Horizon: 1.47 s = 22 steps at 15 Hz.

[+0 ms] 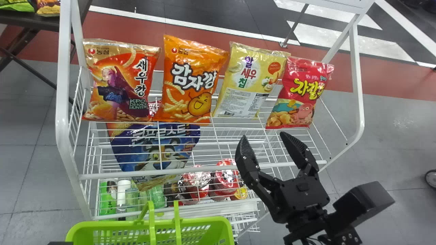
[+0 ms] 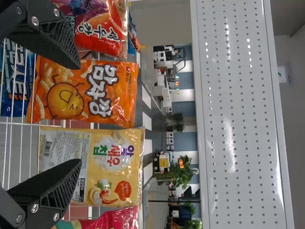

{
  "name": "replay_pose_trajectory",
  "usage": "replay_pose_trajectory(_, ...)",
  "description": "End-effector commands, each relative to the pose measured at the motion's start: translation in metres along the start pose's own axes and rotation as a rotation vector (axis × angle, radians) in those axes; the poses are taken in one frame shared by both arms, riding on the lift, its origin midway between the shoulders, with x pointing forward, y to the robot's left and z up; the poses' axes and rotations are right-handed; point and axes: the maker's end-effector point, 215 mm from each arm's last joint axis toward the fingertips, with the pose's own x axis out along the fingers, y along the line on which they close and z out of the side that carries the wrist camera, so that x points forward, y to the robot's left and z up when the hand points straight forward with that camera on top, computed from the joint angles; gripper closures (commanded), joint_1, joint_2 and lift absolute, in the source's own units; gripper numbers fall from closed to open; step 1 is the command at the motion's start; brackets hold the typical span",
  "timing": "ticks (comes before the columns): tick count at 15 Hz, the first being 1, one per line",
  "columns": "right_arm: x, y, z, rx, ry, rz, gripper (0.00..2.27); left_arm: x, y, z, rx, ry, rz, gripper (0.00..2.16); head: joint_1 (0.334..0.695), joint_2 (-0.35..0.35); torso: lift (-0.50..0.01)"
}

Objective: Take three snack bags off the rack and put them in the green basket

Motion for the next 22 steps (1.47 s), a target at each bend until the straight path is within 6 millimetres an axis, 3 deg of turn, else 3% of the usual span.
replay_pose_trajectory(1,0.0,0.0,0.001,0.002,-0.003,0.0,0.13,0.001,-0.001,0.0,0.001,-0.001,-0.002,1.16,0.695,-0.35,-0.022)
replay_pose_trajectory(16,0.003,-0.002,-0.004,0.009,-0.008,-0.003,0.13,0.003,-0.003,-0.002,0.0,0.004,-0.009,1.16,0.695,-0.35,-0.022)
replay_pose_trajectory(19,0.035,0.01,-0.022,0.039,-0.023,0.04,0.13,0.008,-0.005,-0.005,-0.001,0.015,-0.017,1.16,0.695,-0.35,-0.022)
replay_pose_trajectory(22,0.076,0.056,-0.029,0.056,-0.034,0.126,0.12,0.011,-0.004,-0.006,0.006,0.026,-0.012,1.16,0.695,-0.35,-0.022)
